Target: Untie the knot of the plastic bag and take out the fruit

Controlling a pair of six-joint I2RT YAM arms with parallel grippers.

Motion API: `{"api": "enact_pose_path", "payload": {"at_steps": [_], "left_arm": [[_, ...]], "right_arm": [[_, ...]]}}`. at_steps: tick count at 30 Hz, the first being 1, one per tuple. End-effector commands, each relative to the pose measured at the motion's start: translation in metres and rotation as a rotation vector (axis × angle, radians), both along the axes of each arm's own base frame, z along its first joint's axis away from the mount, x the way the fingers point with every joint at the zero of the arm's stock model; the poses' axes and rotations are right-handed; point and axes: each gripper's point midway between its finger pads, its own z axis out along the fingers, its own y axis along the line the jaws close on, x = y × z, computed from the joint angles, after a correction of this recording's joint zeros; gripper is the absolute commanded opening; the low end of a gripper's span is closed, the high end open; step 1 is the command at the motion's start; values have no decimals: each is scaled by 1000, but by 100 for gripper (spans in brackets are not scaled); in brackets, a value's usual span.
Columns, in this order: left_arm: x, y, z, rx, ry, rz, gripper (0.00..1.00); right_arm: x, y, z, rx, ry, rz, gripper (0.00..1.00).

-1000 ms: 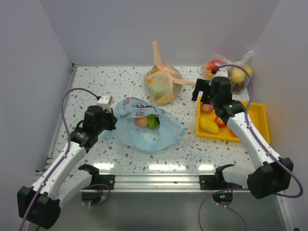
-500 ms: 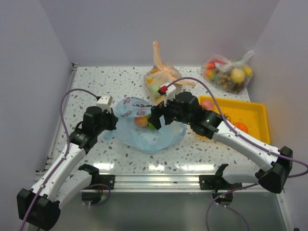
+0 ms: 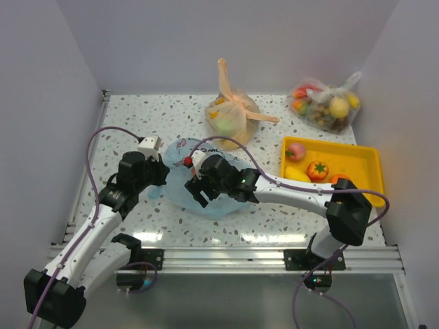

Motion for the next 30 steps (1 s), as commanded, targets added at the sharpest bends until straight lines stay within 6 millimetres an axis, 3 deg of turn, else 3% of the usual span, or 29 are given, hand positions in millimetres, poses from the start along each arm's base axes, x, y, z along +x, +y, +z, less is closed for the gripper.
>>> {"api": "enact_pose_path", "payload": {"at_steps": [1,7,13,18,23,30], "left_arm": [[5,-2,11,-16,-55,-11,0],[5,-2,16,-34,-69,-11,0],[4,-4,14,-34,-63,-22,0],[4,-5,13,-34,-60,-29,0],[4,-7,12,-35,-57,-39,0],[3,-7,10,-35,-50,-43,0]], "right_arm": [[27,5,-3,-32,-120,-43,80],[62,7,-18,-51,-260,-146,78],[93,27,-30,-38,-292,-198,79],[121,21,-35,-36,-344,-329,84],[130,23,-51,-49,-354,-361,88],[142,25,-58,-30,-380,-407,91]]}}
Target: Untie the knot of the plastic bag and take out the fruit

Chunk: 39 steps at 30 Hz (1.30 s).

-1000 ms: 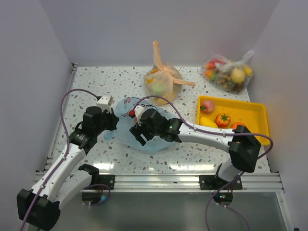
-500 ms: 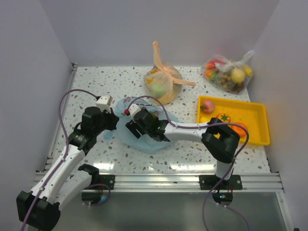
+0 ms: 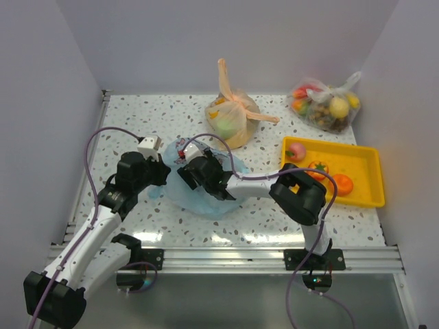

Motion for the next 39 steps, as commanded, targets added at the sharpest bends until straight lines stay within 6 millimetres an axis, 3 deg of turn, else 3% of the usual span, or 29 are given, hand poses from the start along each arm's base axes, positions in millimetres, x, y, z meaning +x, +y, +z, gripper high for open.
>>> {"api": "enact_pose_path", "payload": {"at_steps": [1,3,7,8,10,11,13,14,18,25,30,34,39], "left_arm": [[5,-2,4,-8,-32,-13,0],[5,-2,4,-7,-31,-16,0],[6,-2,3,-6,-31,-14,0],[6,-2,3,-7,-29,-13,0],[6,-2,3,-4,-30,-11,0],[6,-1,2,-2,-27,-10,0],[6,-1,2,-2,-27,-7,0],[6,-1,2,0,-28,-6,0],[7,0,2,1,-28,0,0],[8,3,1,9,-26,15,0],[8,4,0,11,-20,19,0],[8,4,-2,13,-16,18,0],[9,4,-1,14,-16,19,0]], "right_arm": [[22,11,26,103,-79,-61,91],[25,11,27,114,-83,-75,91],[33,9,27,126,-92,-97,81],[34,8,27,128,-92,-101,68],[32,6,24,122,-87,-97,55],[31,5,27,130,-87,-99,42],[26,1,23,126,-70,-89,33],[23,1,30,145,-66,-79,26],[8,-7,40,159,-39,-40,15],[-39,-16,50,146,88,141,4],[-70,-25,45,122,187,245,0],[-87,-30,59,155,220,287,0],[-102,-34,111,223,217,336,0]]}}
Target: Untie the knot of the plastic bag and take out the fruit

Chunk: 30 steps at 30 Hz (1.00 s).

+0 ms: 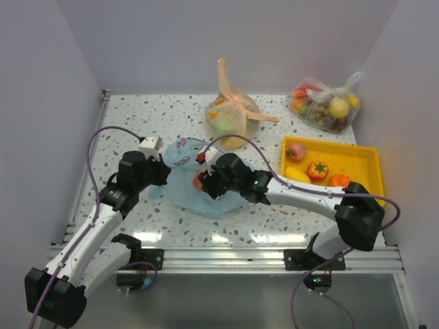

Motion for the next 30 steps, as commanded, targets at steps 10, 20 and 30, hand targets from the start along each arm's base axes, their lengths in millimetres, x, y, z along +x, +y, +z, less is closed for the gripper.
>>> {"api": "enact_pose_path", "payload": {"at_steps": [10,20,30], "left_arm": [[7,4,2,8,-24,18,0],[6,3,2,7,-22,13,0],[6,3,2,7,-22,12,0]], "right_arm": [[-1,-53,164,203,-167,-95,0],[85,-228,210,192,-371,-849,0],[117,-345,121,171,-203,-1313,0]]}}
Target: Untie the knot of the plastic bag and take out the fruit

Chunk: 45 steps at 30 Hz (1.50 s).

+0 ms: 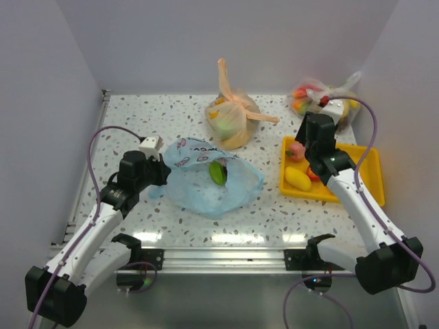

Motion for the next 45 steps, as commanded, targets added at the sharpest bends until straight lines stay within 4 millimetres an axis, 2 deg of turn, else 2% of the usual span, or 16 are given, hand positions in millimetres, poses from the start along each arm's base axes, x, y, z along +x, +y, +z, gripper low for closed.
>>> {"api": "enact_pose_path", "payload": {"at_steps": [1,8,11,12,16,21,23,24,30,33,36,40,41,42,44,45], "left_arm": [[5,3,6,4,-35,9,0],[6,3,7,2,-39,10,0],[6,3,7,1,-40,9,0],[6,3,7,1,-40,9,0],[6,2,7,-1,-38,4,0],[6,1,6,-3,-37,1,0],[6,2,6,-3,-37,2,0],[6,1,6,-2,-38,0,0],[7,2,5,-1,-33,2,0],[6,2,4,-1,-28,3,0],[7,2,5,-1,-32,2,0],[7,2,3,0,-27,1,0],[7,2,3,0,-27,1,0],[7,2,4,-1,-28,1,0],[7,2,3,0,-25,3,0],[7,3,4,1,-29,5,0]], "right_arm": [[7,-33,-41,113,38,-151,0],[26,-72,-108,232,121,-265,11],[30,-77,-124,227,177,-283,36],[30,-79,-126,217,189,-289,60],[29,-80,-126,196,212,-285,96],[23,-72,-111,204,207,-227,99],[23,-54,-102,218,200,-127,99],[24,-44,-89,224,170,-74,99],[14,64,-24,114,46,363,99],[-11,134,5,85,1,634,99],[-34,178,20,68,-13,803,99],[-57,222,14,-46,26,930,99],[-60,230,-1,-88,80,945,99],[-68,245,-2,-122,87,977,99],[-68,245,-16,-213,133,937,99],[-69,256,-28,-248,168,948,99]]}}
